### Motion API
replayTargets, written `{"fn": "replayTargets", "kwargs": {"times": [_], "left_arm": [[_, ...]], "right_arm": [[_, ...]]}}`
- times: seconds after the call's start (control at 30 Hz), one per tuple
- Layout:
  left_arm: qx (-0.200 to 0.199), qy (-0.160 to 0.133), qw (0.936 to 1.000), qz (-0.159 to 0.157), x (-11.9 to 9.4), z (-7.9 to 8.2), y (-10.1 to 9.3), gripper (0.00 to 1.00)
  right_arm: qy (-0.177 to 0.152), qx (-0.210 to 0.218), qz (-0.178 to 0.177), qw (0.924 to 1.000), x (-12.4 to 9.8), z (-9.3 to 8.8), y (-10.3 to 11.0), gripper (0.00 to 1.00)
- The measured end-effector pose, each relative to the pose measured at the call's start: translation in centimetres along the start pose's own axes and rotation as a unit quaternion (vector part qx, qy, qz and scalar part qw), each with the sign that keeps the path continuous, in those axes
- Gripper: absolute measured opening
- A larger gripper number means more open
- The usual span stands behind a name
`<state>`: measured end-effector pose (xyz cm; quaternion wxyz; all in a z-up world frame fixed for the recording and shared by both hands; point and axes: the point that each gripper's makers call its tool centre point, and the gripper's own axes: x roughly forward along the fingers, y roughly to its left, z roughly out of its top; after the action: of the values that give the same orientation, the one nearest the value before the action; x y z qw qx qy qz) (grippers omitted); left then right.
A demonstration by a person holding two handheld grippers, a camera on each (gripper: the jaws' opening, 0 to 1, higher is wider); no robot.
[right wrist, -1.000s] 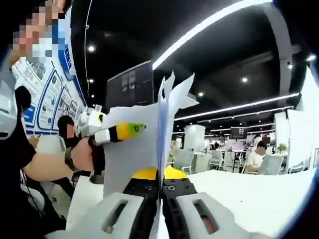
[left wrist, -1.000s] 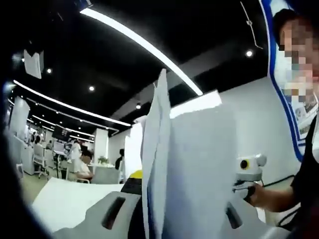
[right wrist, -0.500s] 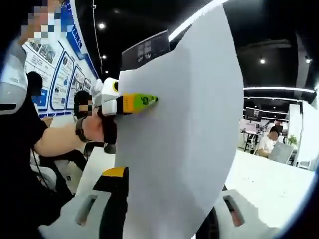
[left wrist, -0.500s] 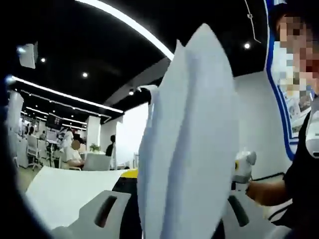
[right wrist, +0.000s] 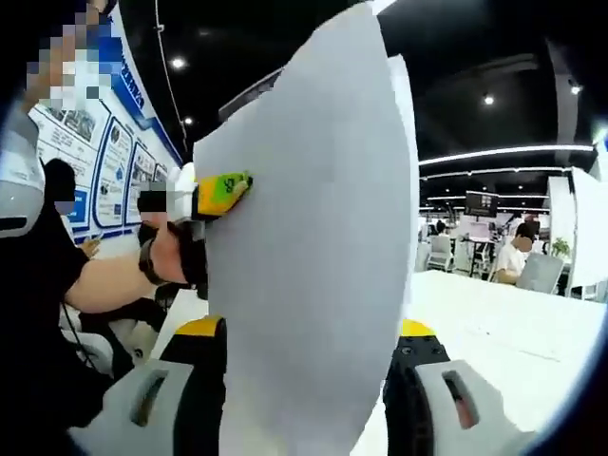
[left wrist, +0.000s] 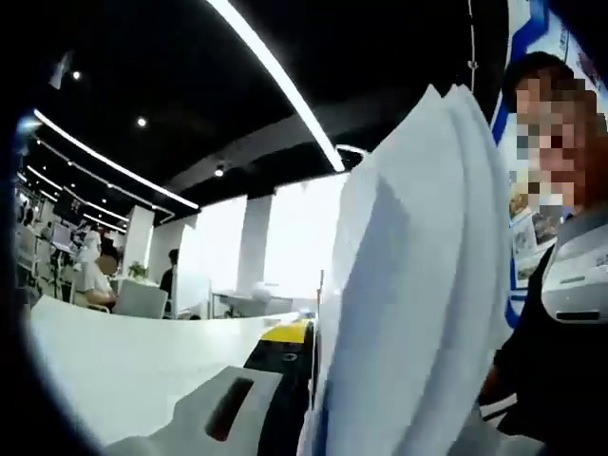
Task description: Organize the stack of printing papers by aligning and flattening the scattered papers on the table
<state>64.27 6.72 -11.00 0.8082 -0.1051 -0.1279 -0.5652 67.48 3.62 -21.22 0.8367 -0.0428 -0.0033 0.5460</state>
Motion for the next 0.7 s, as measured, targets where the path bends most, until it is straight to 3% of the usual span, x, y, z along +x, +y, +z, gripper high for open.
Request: {"fn": "replayTargets", "kwargs": {"times": [0.1,0.37,0.53,0.7], "left_arm": [[-0.013,-0.003,0.9998,-0.013,0.3,0.2,-0.2,0.19],[-0.002,0.012,0.9999,-0.012,1.0,-0.6,-0.5,0.21],[0.01,0.014,0.9998,-0.011,1.0,-0.7,-0.5,0.21],[0.017,0.01,0.9997,-0.011,1.1,-0.5,-0.4,0.14]], "right_arm": [[-0.002,0.009,0.022,0.9997,0.2,0.2,0.4,0.64],[0.017,-0.011,0.011,0.9997,2.1,0.1,1.0,0.69],[0.011,-0.008,0.006,0.9999,2.3,0.4,0.9,0.7],[0.015,-0.012,0.009,0.9998,2.4,0.2,1.0,0.69]]}}
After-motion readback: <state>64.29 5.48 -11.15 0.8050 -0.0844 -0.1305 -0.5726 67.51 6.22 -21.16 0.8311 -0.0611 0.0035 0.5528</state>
